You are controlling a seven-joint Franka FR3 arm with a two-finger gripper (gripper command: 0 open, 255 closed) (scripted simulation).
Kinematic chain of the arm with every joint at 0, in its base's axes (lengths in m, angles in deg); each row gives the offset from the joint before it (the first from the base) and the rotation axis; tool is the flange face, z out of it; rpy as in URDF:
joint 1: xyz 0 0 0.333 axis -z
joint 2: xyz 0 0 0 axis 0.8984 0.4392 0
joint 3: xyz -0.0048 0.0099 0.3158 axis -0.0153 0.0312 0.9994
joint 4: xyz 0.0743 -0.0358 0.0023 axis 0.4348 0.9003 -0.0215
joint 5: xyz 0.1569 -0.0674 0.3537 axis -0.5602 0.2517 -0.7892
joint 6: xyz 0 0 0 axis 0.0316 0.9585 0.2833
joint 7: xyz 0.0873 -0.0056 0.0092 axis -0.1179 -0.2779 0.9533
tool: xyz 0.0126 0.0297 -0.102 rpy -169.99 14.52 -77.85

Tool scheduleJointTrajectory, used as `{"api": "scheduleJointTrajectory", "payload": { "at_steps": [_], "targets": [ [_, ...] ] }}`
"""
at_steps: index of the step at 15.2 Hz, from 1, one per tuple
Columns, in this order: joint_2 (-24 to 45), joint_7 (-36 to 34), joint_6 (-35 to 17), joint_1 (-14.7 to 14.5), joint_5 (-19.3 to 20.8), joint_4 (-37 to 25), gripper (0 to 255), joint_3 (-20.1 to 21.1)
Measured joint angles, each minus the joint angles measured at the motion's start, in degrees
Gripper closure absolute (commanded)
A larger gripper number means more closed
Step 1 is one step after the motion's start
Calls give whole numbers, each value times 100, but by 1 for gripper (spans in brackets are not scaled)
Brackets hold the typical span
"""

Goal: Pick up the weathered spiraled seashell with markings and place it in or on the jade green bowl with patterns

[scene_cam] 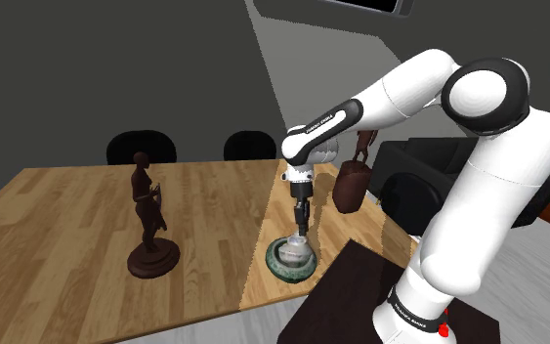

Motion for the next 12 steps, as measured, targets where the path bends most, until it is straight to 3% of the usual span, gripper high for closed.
{"api": "scheduleJointTrajectory", "payload": {
  "at_steps": [2,3,9,12],
  "targets": [
    [10,-2,2,-3,-3,-12,255,0],
    [13,0,3,-3,-3,-15,0,-1],
    [43,-4,17,-12,0,14,0,9],
    [-36,-29,385,36,86,-277,0,-39]
  ]
}}
